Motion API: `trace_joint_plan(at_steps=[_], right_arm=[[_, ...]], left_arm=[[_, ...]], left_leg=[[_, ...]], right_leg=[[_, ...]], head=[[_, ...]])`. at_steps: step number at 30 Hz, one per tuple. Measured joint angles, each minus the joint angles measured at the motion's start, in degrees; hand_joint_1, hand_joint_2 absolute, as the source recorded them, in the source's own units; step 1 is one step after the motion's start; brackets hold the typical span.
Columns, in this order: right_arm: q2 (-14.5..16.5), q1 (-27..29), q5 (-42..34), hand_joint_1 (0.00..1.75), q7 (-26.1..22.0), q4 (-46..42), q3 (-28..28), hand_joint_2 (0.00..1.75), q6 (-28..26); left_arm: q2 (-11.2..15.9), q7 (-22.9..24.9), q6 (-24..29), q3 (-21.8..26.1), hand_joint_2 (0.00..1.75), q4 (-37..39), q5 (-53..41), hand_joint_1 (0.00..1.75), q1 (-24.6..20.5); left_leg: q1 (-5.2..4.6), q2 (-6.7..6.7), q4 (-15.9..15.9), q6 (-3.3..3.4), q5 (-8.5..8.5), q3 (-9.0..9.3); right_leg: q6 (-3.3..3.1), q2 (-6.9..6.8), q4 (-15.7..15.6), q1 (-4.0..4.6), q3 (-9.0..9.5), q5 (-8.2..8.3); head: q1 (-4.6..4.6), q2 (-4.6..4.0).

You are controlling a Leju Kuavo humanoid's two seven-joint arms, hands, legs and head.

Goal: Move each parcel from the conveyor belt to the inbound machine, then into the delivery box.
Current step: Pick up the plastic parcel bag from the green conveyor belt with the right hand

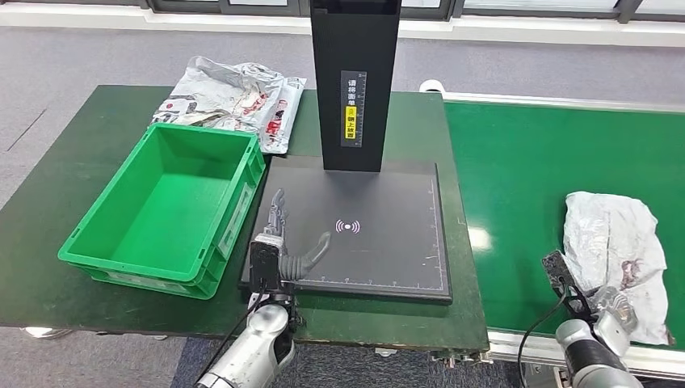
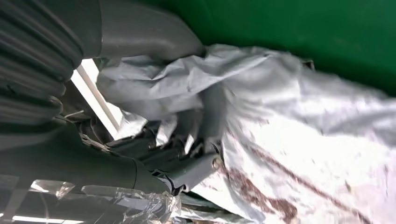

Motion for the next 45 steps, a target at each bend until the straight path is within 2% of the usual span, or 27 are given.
trace_joint_plan(at_steps=[6, 10, 12, 15, 17, 18, 21, 24, 27, 29, 32, 38, 41, 45], right_arm=[[0.36, -0.14, -1.87, 1.75, -7.12, 0.04, 0.0, 1.75, -7.97], [0.63, -0.24, -2.86, 1.75, -9.39, 0.02, -0.01, 1.75, -9.59], [1.08, -0.02, -5.35, 1.75, -15.43, -0.67, -0.16, 1.75, -12.27], [3.35, 0.92, -11.64, 1.75, -30.28, -5.2, -1.06, 1.75, -15.38], [6.03, 2.74, -17.84, 1.75, -36.55, -11.52, -0.31, 1.75, -13.96], [7.45, 4.15, -21.01, 1.75, -37.68, -15.64, 1.14, 1.75, -12.35], [11.25, 8.56, -26.71, 1.75, -37.34, -28.26, 9.79, 1.75, -7.37], [14.58, 11.08, -27.42, 1.75, -35.04, -37.93, 22.48, 1.75, -3.13], [16.71, 12.22, -27.33, 1.75, -32.84, -43.71, 33.34, 1.75, -2.55], [17.18, 12.5, -28.28, 1.75, -32.52, -46.2, 38.04, 1.75, -2.9], [17.22, 12.72, -29.26, 1.75, -32.65, -48.69, 41.85, 1.75, -3.1], [17.23, 13.27, -29.73, 1.75, -32.97, -51.0, 45.14, 1.75, -2.77], [17.67, 13.07, -29.61, 1.75, -34.15, -51.39, 46.84, 1.75, 0.15], [19.7, 11.59, -31.05, 1.75, -33.98, -51.4, 52.41, 1.75, 6.69]], left_arm=[[0.13, 0.0, -0.03, 0.62, 1.75, -0.38, 0.07, 0.0, 0.0], [0.15, -0.01, -0.01, 0.84, 1.75, -0.49, 0.08, 0.0, 0.01], [0.15, -0.01, 0.15, 0.91, 1.75, -0.51, 0.05, 0.0, 0.01], [0.18, -0.01, 0.74, 1.03, 1.75, -0.54, -0.37, 0.0, 0.04], [0.27, 0.0, 1.12, 1.07, 1.75, -0.66, -0.99, 0.0, 0.05], [0.35, 0.0, 1.25, 1.08, 1.75, -0.75, -1.32, 0.0, 0.05], [0.82, -0.01, 1.36, 1.09, 1.75, -0.96, -2.6, 0.0, -0.08], [1.26, -0.01, 1.14, 1.09, 1.75, -0.81, -3.87, 0.0, -0.98], [1.51, 0.0, 0.75, 1.09, 1.75, -0.4, -4.49, 0.0, -2.17], [1.7, 0.0, 0.64, 1.09, 1.75, -0.22, -4.71, 0.0, -2.47], [2.01, 0.0, 0.63, 1.09, 1.75, -0.1, -4.83, 0.0, -2.51], [2.34, 0.0, 0.76, 1.09, 1.75, 0.02, -5.13, 0.0, -2.56], [2.54, 0.0, 1.5, 1.09, 1.75, 0.05, -6.42, 0.0, -2.92], [2.81, 0.0, 0.8, 1.16, 1.75, 0.47, -7.42, 0.0, -4.96]], left_leg=[[0.0, -0.02, -0.01, 0.0, 0.0, -0.01], [-0.01, -0.05, -0.01, 0.0, 0.0, -0.05], [-0.01, -0.06, -0.01, 0.0, 0.0, -0.07], [0.0, -0.02, -0.01, 0.0, 0.0, -0.06], [0.01, -0.02, -0.02, -0.02, 0.02, -0.04], [0.01, -0.04, -0.04, -0.03, 0.03, -0.05], [0.02, 0.01, -0.07, -0.07, 0.05, -0.06], [0.03, 0.33, -0.08, -0.14, 0.05, -0.01], [0.03, 0.27, -0.08, -0.22, 0.1, -0.01], [0.03, 0.09, -0.08, -0.25, 0.14, -0.03], [0.02, 0.04, -0.08, -0.24, 0.15, -0.06], [-0.03, 0.04, -0.05, -0.2, 0.12, -0.08], [-0.02, 0.06, -0.05, -0.21, 0.12, -0.1], [0.0, 0.13, -0.06, -0.26, 0.14, -0.09]], right_leg=[[0.0, 0.0, 0.01, 0.0, -0.02, 0.0], [0.0, -0.02, 0.01, -0.01, -0.01, -0.01], [0.0, -0.03, 0.02, -0.01, -0.02, -0.01], [0.0, 0.01, 0.03, 0.0, -0.03, -0.01], [-0.01, 0.0, 0.04, 0.01, -0.03, -0.01], [-0.03, -0.03, 0.05, 0.02, -0.04, -0.02], [-0.07, 0.03, 0.15, 0.02, -0.1, -0.05], [-0.1, 0.32, 0.2, 0.03, -0.25, -0.05], [-0.14, 0.26, 0.22, 0.03, -0.29, -0.07], [-0.16, 0.09, 0.24, 0.02, -0.25, -0.09], [-0.16, 0.07, 0.23, 0.0, -0.22, -0.09], [-0.14, 0.09, 0.19, -0.05, -0.22, -0.08], [-0.14, 0.1, 0.21, -0.02, -0.23, -0.08], [-0.16, 0.14, 0.25, 0.05, -0.28, -0.08]], head=[[0.0, 0.0], [0.0, 0.0], [0.01, 0.0], [0.01, 0.0], [0.01, 0.0], [0.01, 0.0], [0.01, 0.0], [0.01, 0.0], [-0.01, 0.0], [-0.01, 0.0], [0.01, 0.0], [0.0, 0.0], [0.01, 0.0], [0.0, 0.0]])
